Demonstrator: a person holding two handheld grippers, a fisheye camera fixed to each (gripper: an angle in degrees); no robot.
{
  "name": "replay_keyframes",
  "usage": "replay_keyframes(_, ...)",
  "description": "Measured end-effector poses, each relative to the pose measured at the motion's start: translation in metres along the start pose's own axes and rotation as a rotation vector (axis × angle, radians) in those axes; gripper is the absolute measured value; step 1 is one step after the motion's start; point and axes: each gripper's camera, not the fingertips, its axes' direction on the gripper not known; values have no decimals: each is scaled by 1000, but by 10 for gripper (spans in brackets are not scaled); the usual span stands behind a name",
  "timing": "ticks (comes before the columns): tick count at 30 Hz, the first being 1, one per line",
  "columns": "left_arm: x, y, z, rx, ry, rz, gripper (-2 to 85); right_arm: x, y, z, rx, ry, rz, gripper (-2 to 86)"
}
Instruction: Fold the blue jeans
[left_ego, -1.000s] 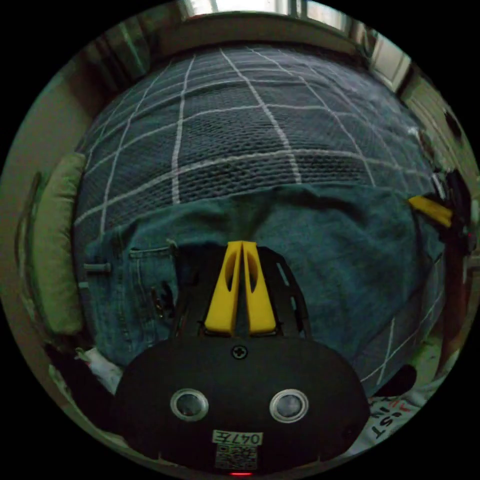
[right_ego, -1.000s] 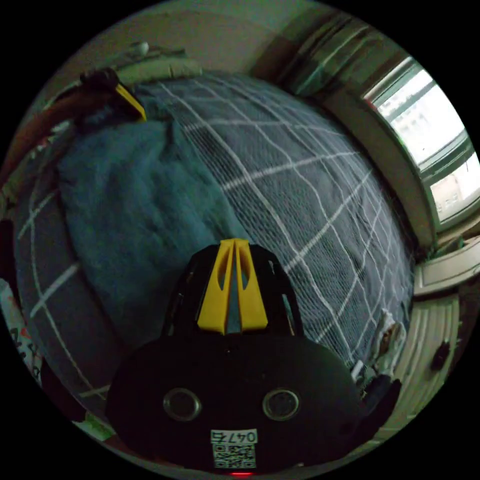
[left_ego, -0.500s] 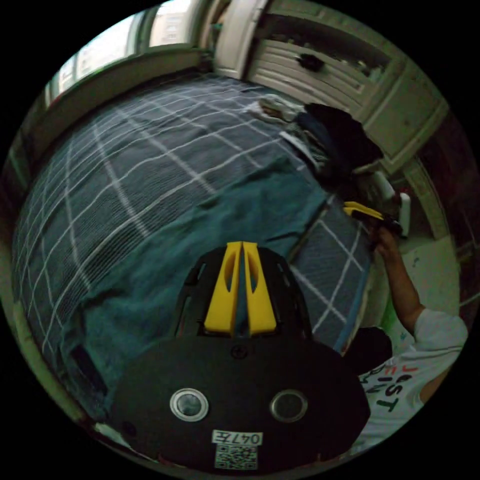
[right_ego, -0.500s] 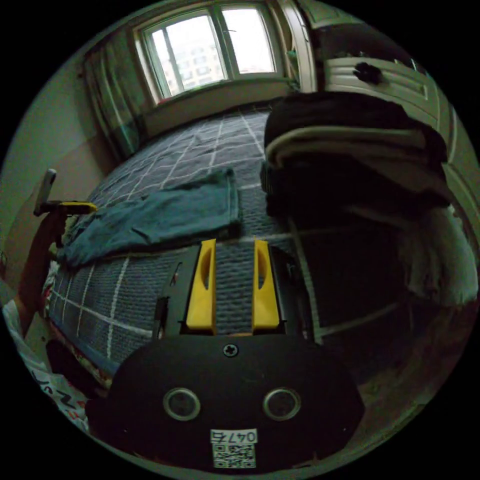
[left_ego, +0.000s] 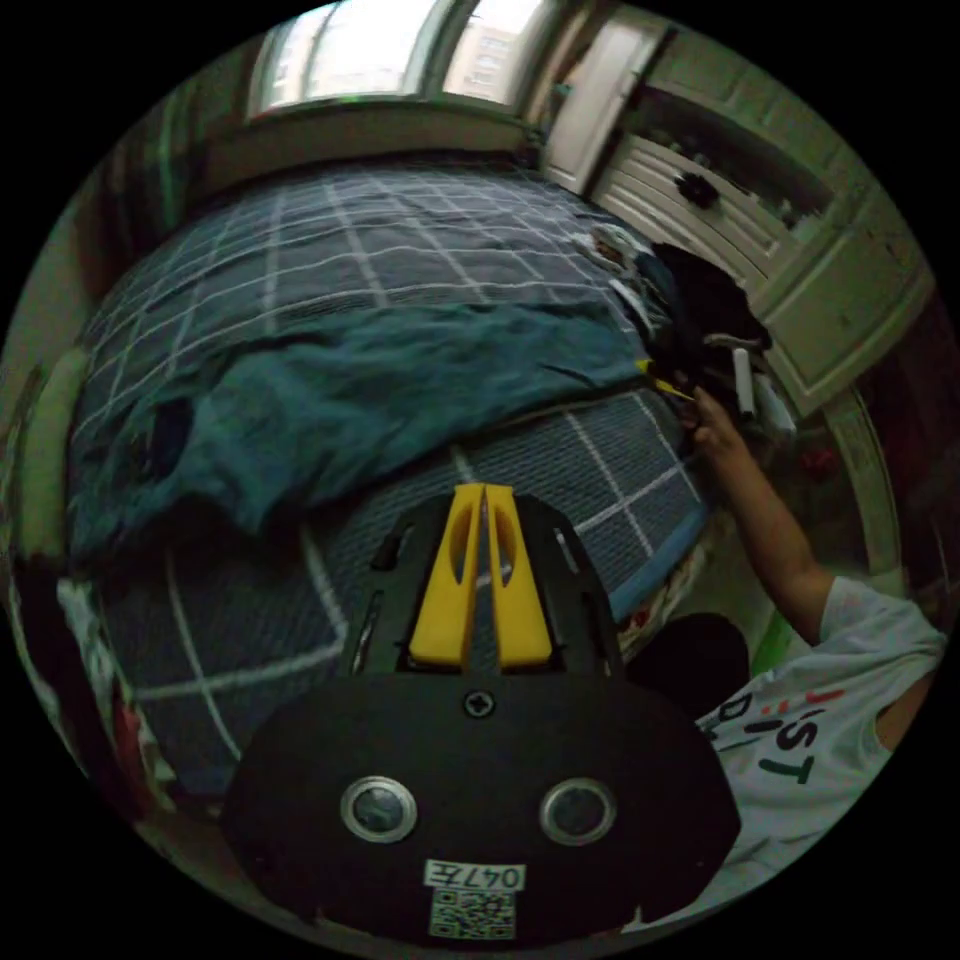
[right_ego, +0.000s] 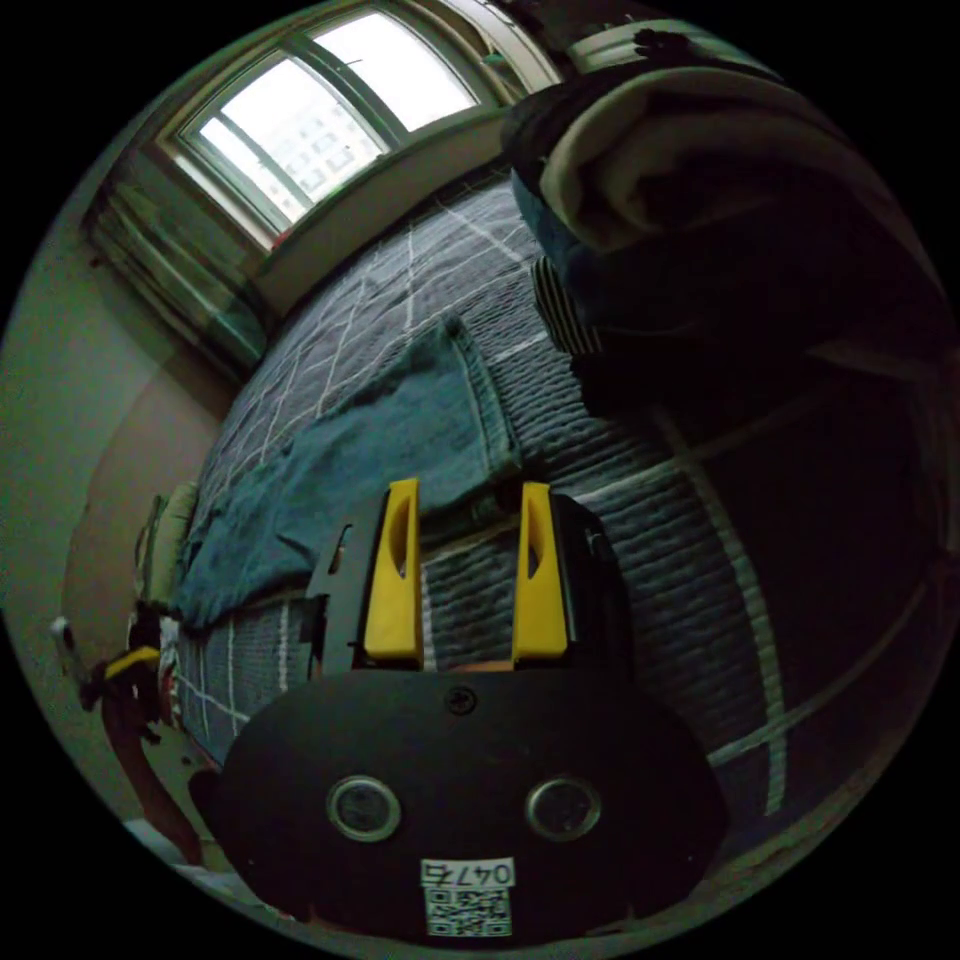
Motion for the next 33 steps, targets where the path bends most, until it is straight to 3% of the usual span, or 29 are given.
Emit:
replay_keyframes(7, -81, 110, -65, 107, -34, -372, -8, 16, 20, -20, 17, 56, 18, 88)
replay_keyframes(14, -107, 154, -83, 106, -14, -397, -8, 41, 41, -37, 86, 25, 21, 58)
replay_keyframes(20, -124, 168, -98, 131, -8, -392, -3, 75, 45, -47, 40, -123, 176, 66)
replay_keyframes(24, -147, 176, -104, 168, 5, -455, 16, 87, 46, -55, 16, -175, 194, 20)
replay_keyframes(30, -208, 156, -103, 202, 59, -632, 101, 98, 72, -99, 62, -276, 95, 11)
replay_keyframes(33, -224, 125, -83, 113, 3, -654, 128, 100, 92, -128, 66, -288, 26, 11)
